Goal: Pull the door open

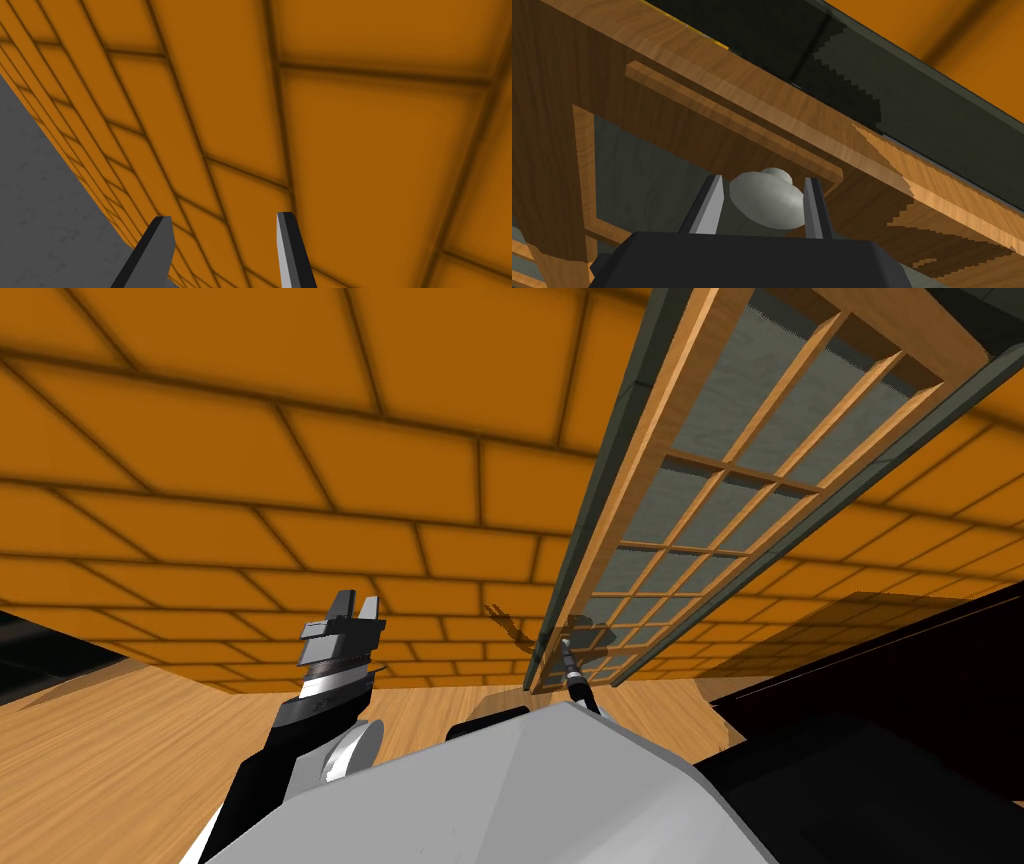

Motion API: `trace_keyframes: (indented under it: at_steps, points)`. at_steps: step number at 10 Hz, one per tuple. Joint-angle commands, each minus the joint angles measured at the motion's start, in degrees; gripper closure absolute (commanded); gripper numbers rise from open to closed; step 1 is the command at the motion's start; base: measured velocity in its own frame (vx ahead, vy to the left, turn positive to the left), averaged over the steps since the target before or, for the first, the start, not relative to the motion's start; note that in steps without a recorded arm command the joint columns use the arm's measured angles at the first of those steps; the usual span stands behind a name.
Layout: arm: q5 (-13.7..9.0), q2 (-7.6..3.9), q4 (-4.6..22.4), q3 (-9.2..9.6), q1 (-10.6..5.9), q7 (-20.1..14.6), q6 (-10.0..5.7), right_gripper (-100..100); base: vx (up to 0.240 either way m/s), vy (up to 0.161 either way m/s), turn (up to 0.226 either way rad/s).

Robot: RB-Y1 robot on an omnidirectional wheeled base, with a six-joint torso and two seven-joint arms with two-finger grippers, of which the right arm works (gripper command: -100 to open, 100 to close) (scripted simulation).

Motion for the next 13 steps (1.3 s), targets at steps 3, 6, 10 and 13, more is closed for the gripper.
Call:
trace_keyframes:
  at_steps: [3, 6, 10, 13]
  points:
    - [-0.84, -1.43, 0.14, -1.30, 0.82, -1.59, 0.18, 100, -0.019, -0.014, 0.017]
    - [-0.84, -1.43, 0.14, -1.30, 0.82, -1.59, 0.18, 100, 0.001, 0.000, 0.002]
    - [-1.36, -1.42, 0.34, -0.98, 0.44, -6.00, -0.01, 100, -0.031, -0.012, 0.047]
    - [-1.36, -1.42, 1.24, -0.98, 0.42, -6.36, -0.01, 100, -0.019, -0.014, 0.028]
